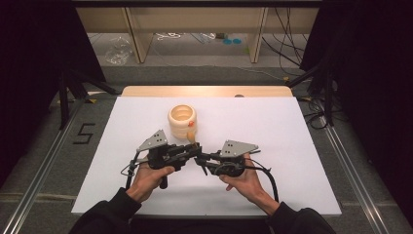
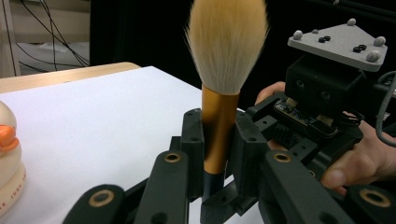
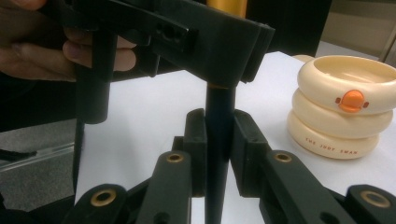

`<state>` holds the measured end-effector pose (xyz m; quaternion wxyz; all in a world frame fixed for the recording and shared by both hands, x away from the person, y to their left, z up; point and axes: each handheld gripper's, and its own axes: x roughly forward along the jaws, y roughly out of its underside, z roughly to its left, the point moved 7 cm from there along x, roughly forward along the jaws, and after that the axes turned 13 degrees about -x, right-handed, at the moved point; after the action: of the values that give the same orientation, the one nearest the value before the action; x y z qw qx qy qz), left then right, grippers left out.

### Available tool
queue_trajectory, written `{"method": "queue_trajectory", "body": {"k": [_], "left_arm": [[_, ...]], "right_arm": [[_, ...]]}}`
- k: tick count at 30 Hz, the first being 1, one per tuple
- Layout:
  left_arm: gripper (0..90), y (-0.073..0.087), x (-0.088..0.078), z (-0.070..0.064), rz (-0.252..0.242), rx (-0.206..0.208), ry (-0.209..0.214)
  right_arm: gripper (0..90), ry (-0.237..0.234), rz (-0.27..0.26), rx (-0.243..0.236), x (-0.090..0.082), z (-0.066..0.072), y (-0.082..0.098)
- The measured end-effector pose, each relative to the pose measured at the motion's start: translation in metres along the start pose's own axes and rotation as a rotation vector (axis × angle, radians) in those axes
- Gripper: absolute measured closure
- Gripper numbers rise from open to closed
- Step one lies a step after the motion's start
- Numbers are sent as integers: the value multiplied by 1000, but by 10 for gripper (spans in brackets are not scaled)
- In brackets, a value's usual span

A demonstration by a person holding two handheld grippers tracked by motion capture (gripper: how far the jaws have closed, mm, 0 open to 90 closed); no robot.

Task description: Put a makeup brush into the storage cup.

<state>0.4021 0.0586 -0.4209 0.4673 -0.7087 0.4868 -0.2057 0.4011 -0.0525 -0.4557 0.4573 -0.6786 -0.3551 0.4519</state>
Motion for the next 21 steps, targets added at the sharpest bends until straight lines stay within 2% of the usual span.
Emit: {"method": "queue_trajectory", "body": {"k": [3,4,8,12,15,17,19,21], "left_arm": [[773,1,1,0,-2,0,-5],[773,1,1,0,-6,-17,-15],[773,1,1,0,-11,-15,-14],[772,1,3,0,-21,-14,-25],[773,1,3,0,-21,-8,-37],[773,1,4,0,-18,-1,-39],[774,2,4,0,-17,-8,-50],[774,2,4,0,-10,7,-56]], "right_arm": [[781,-1,3,6,0,0,0],[781,0,14,14,0,0,1],[781,-5,-4,23,1,0,0],[779,-10,8,47,1,1,1],[777,-4,-7,50,3,0,1],[771,2,6,48,2,-1,1],[727,2,8,67,2,0,1],[672,5,-2,70,3,-2,0]]}}
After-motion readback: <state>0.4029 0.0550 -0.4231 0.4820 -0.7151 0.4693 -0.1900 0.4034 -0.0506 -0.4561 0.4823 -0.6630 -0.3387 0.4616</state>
